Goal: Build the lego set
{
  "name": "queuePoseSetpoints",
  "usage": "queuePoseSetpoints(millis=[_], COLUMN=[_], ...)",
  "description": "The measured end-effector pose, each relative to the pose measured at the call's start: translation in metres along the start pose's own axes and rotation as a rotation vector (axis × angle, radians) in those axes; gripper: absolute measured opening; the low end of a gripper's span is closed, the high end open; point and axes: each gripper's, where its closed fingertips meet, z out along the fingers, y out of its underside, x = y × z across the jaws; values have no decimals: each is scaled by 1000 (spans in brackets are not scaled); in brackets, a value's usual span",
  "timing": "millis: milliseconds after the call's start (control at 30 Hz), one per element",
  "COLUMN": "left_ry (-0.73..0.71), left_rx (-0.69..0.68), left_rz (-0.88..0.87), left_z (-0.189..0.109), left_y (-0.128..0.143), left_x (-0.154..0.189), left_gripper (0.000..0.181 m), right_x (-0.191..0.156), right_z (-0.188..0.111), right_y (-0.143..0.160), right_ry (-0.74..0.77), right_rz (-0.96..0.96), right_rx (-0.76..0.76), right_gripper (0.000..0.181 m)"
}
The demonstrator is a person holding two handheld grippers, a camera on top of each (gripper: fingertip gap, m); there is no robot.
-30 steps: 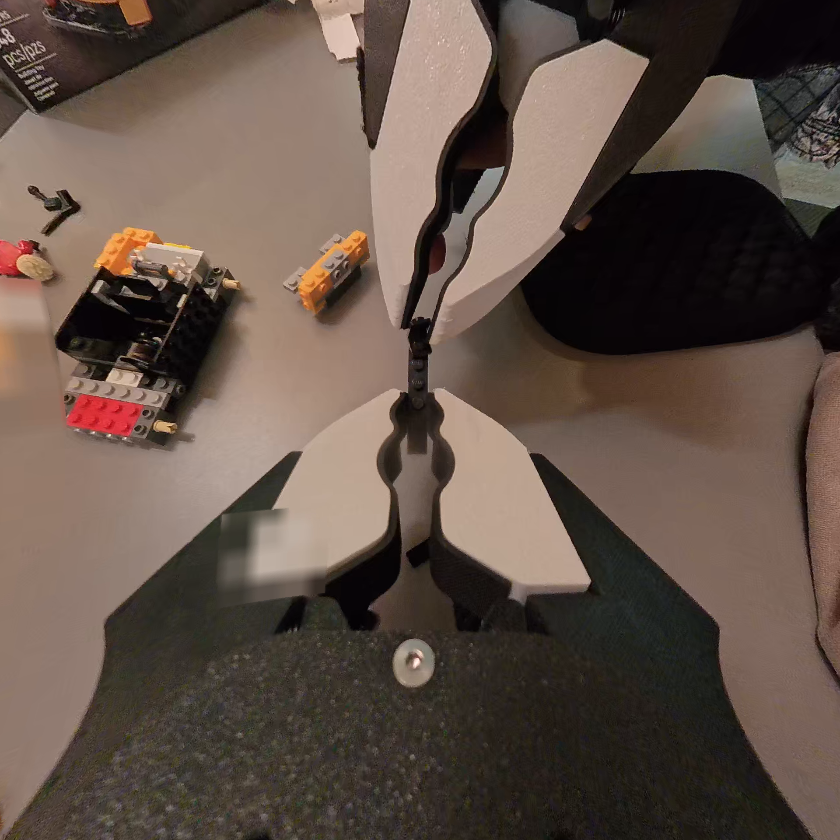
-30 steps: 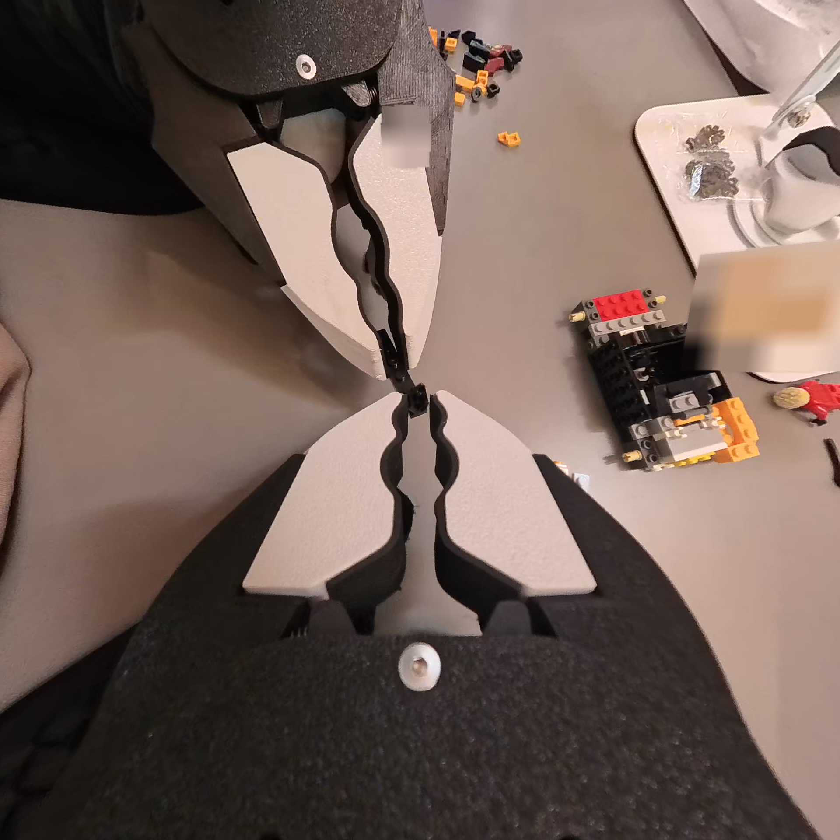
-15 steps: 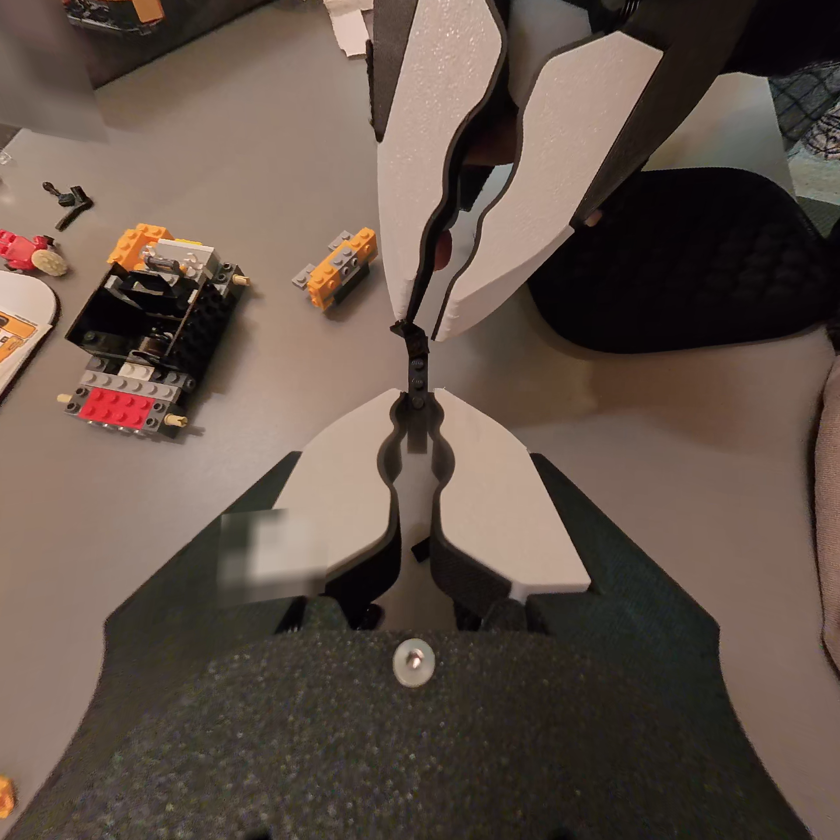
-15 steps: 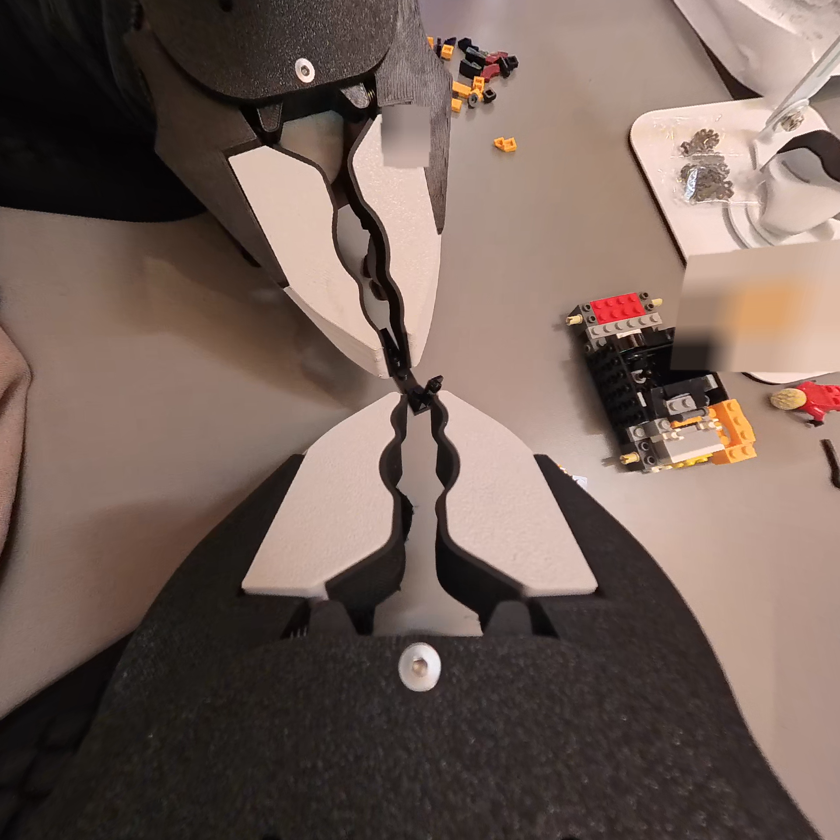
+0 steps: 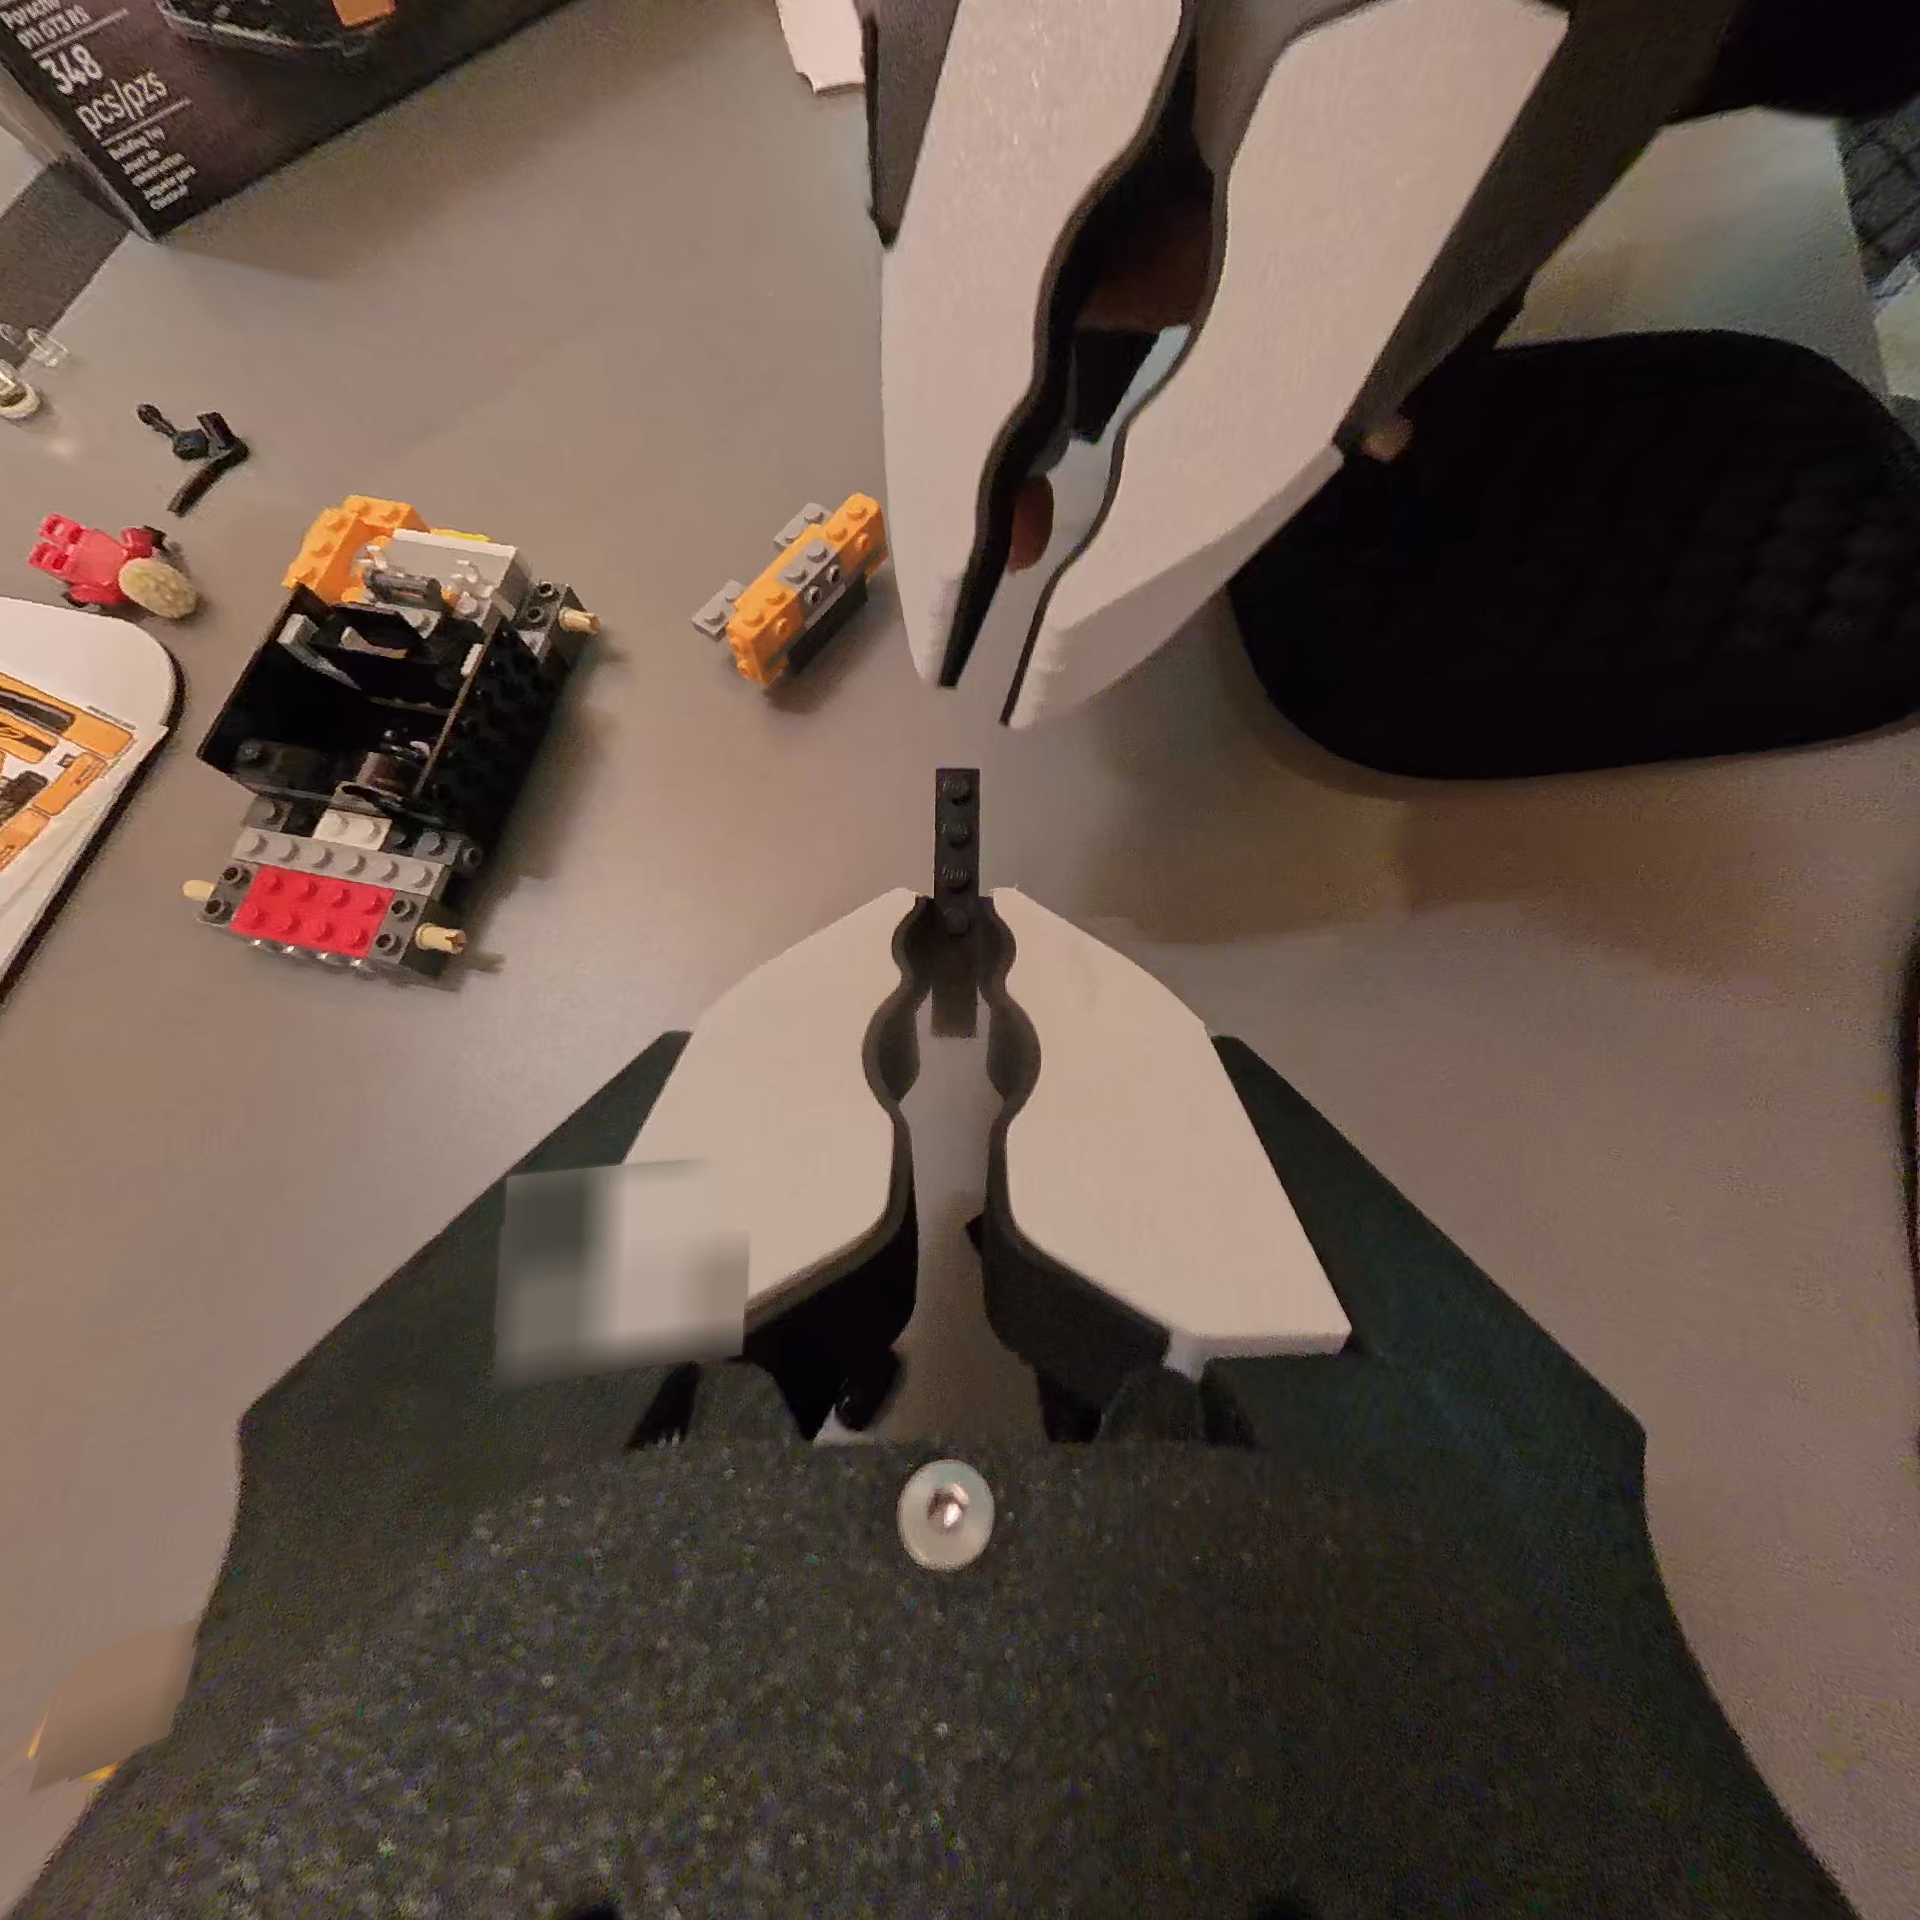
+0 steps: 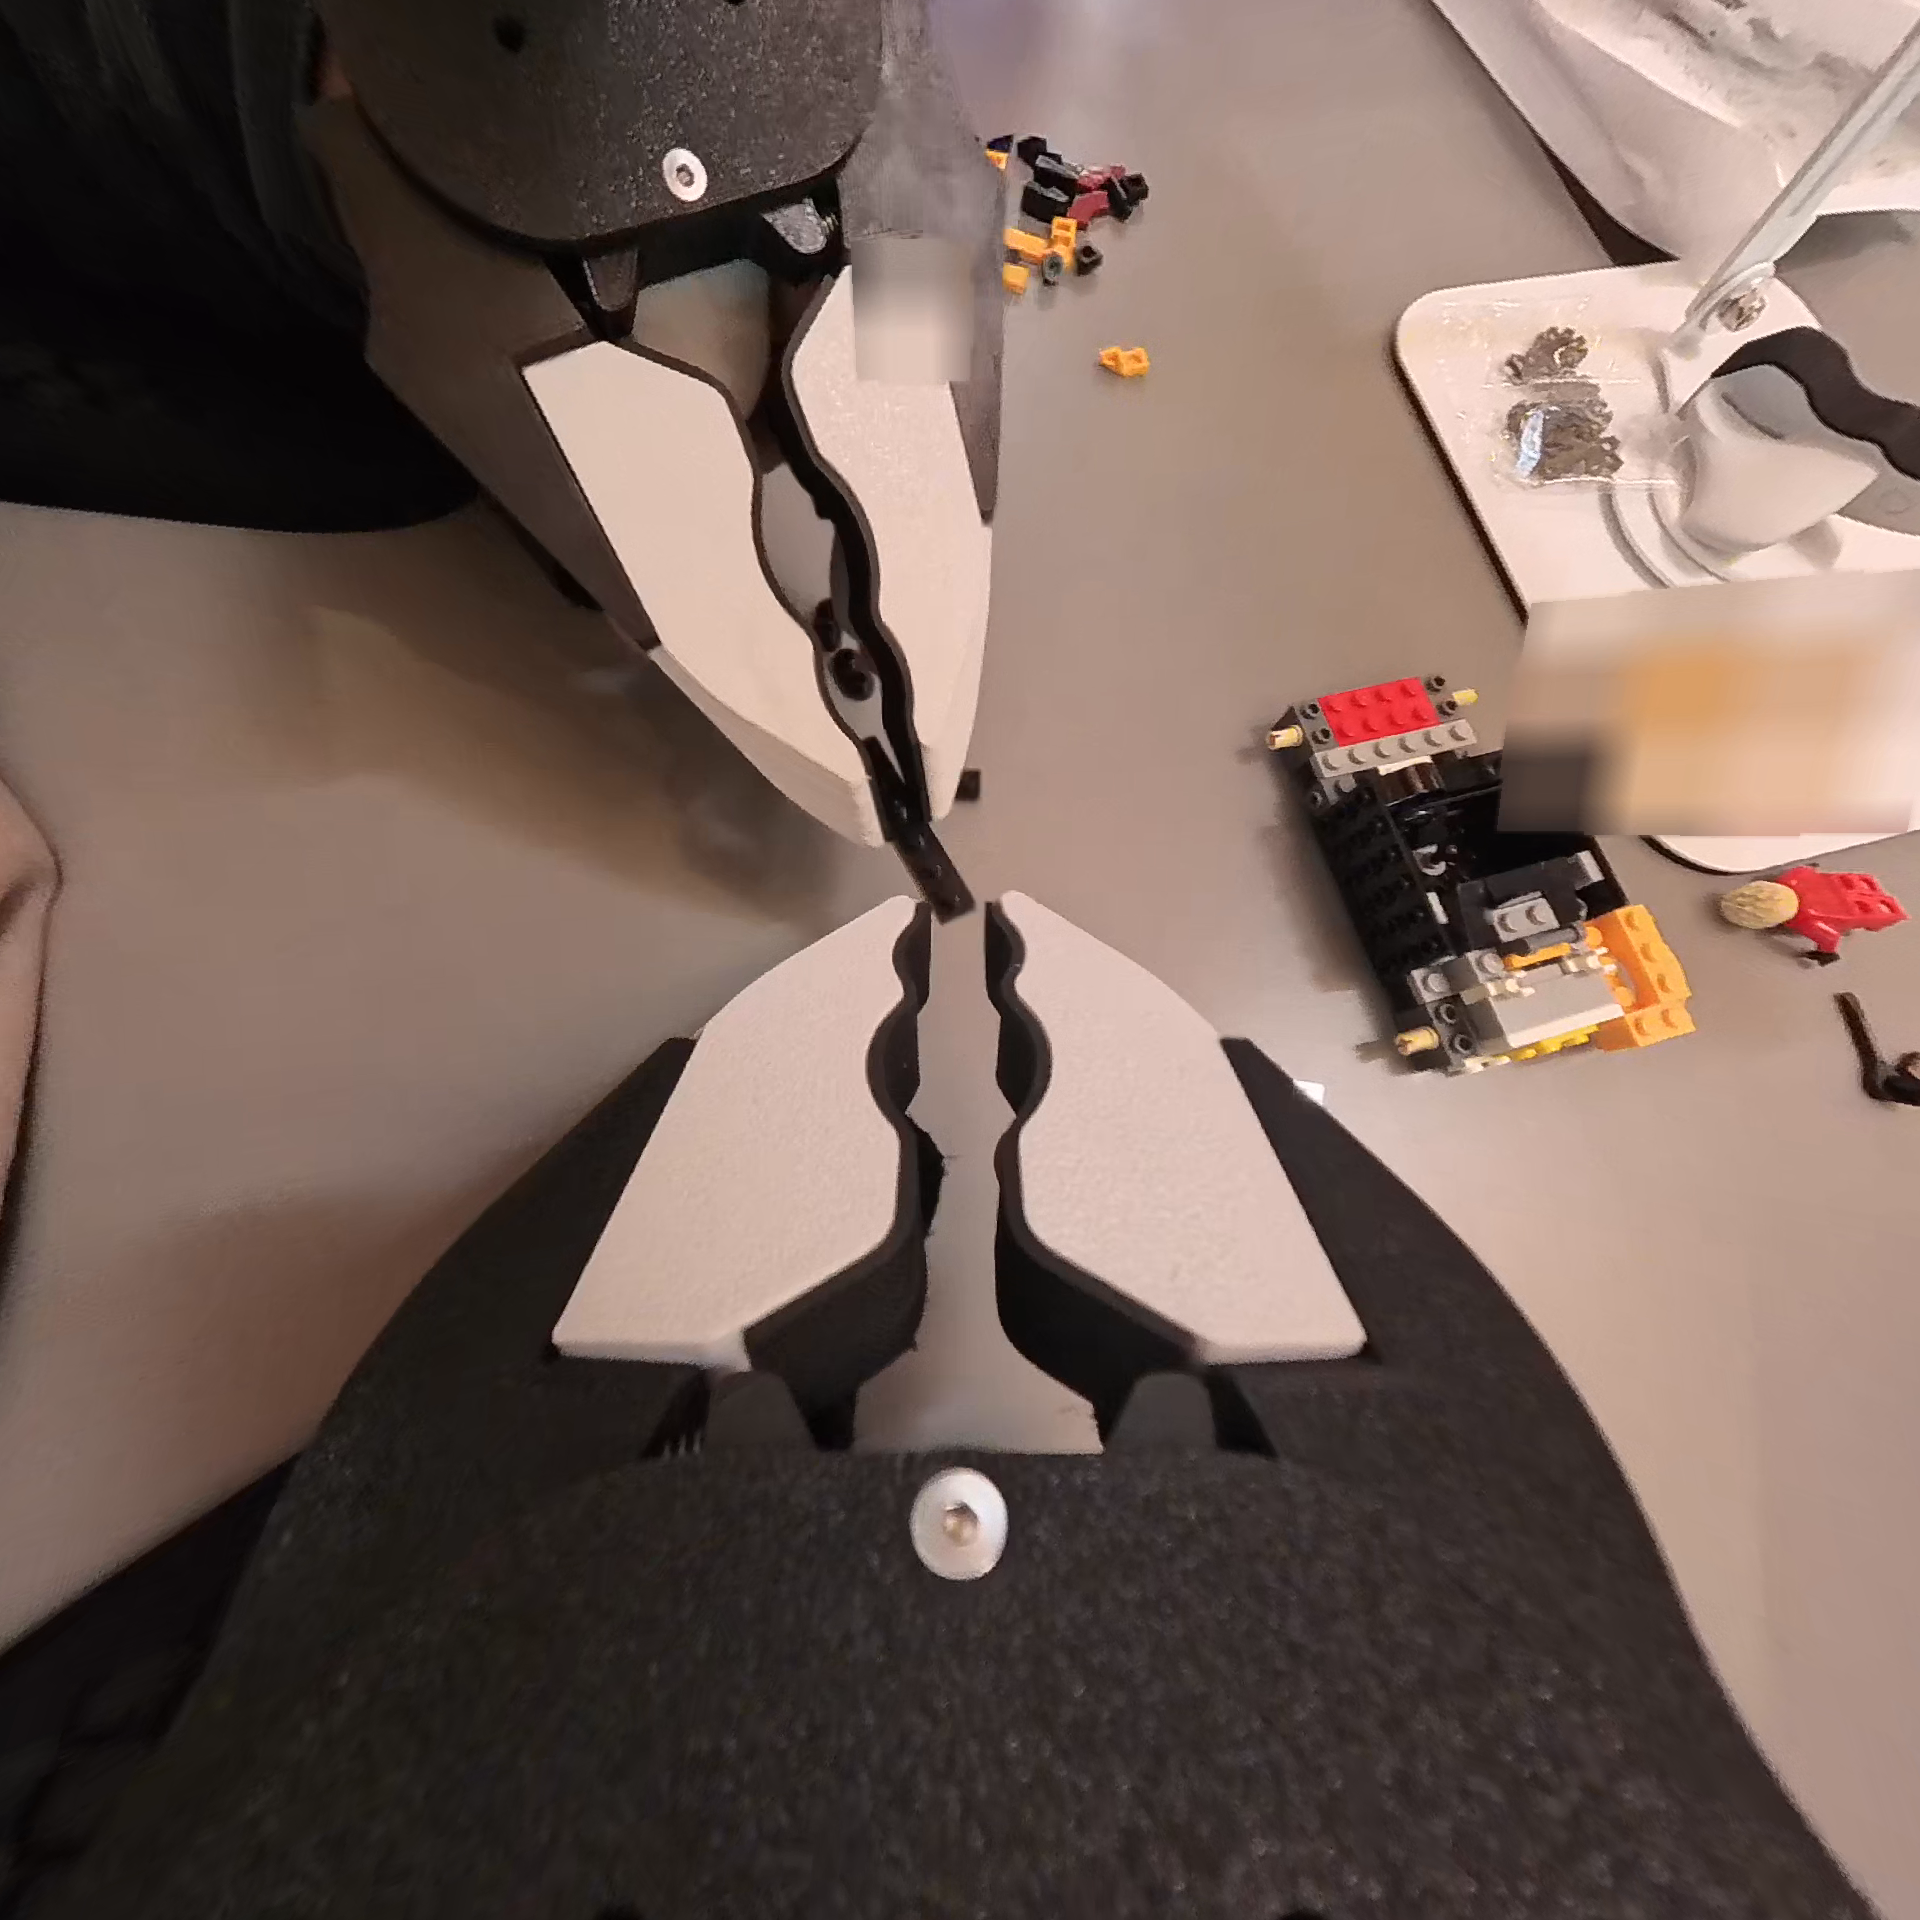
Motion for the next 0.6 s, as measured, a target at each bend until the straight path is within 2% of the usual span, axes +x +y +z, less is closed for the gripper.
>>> queuePoseSetpoints(millis=[167,367,600], left_ry=[-70,-125,-78], left_rx=[-89,-152,-190], left_rz=[-7,-94,-107], left_z=[-19,-43,-38], left_y=[17,43,56], left_x=[-23,-46,-40], left_gripper=[8,8,8], right_x=[10,4,0], right_z=[4,43,82], right_y=[7,7,-1], right_ry=[-10,-16,-54], right_rz=[7,-81,-149], right_rx=[-23,-60,-112], right_gripper=[12,17,17])
